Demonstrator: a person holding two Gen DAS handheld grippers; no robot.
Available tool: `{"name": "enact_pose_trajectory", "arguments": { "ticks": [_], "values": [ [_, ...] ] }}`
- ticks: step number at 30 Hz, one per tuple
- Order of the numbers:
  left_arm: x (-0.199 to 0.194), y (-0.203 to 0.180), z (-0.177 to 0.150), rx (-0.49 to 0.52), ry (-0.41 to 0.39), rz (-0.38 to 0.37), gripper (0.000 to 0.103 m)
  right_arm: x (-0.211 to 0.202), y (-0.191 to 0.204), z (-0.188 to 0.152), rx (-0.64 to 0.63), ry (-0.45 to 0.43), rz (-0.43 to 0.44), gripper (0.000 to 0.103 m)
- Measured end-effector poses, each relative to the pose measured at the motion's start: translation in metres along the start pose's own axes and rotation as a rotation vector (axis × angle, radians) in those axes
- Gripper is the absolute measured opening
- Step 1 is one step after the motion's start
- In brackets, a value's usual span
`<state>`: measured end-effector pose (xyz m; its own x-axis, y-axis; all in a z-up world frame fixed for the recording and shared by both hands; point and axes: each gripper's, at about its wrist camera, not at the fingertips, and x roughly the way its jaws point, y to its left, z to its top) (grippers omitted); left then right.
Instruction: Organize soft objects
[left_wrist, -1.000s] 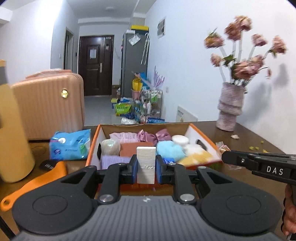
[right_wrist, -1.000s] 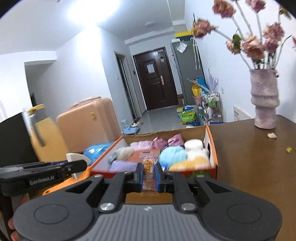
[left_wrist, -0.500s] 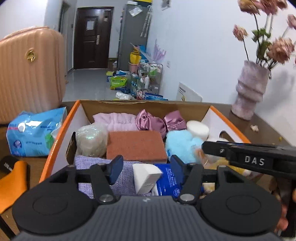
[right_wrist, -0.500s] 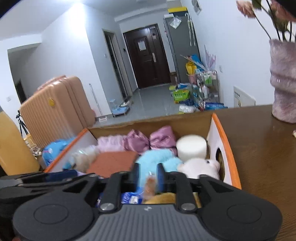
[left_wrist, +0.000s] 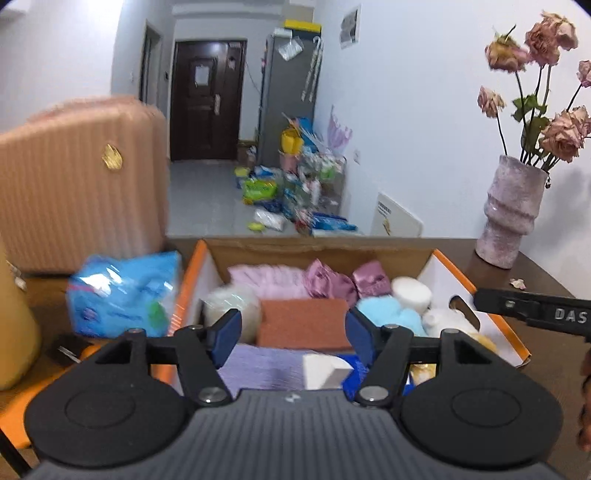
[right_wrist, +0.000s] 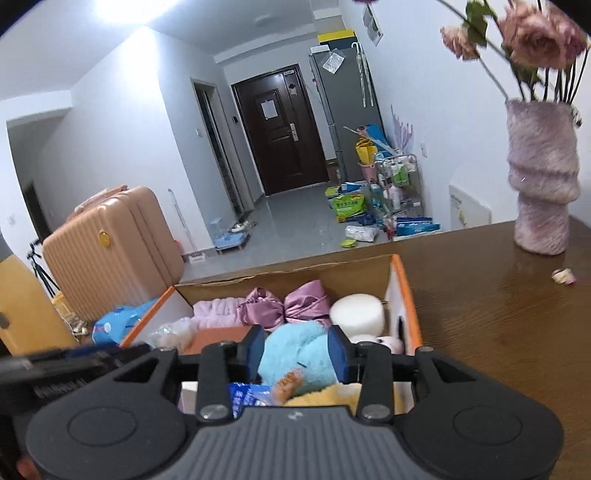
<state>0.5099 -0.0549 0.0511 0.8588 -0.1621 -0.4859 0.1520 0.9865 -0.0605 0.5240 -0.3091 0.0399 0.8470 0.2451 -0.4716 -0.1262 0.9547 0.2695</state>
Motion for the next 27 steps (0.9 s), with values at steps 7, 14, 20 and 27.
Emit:
{"name": "enact_pose_trajectory", "arguments": {
  "ticks": [7,14,20,27],
  "values": [
    [-0.079,0.004,-0.009,0.06,-0.102,0.074,0.076,-0.072,0.014,0.004,-0.043,-0.069,-0.023,0.042],
    [-0.148,0.0,-0.047,0.106,-0.275,0.163,0.103,-0.128,0.046,-0.043,-0.248,-0.195,-0.099,0.084],
    [-0.185,0.002,-0.071,0.066,-0.276,0.144,0.103,-0.17,0.062,-0.077,-0.262,-0.314,-0.091,0.09],
    [-0.217,0.006,-0.089,0.063,-0.289,0.12,0.103,-0.2,0.073,-0.099,-0.25,-0.34,-0.111,0.093]
  ]
}}
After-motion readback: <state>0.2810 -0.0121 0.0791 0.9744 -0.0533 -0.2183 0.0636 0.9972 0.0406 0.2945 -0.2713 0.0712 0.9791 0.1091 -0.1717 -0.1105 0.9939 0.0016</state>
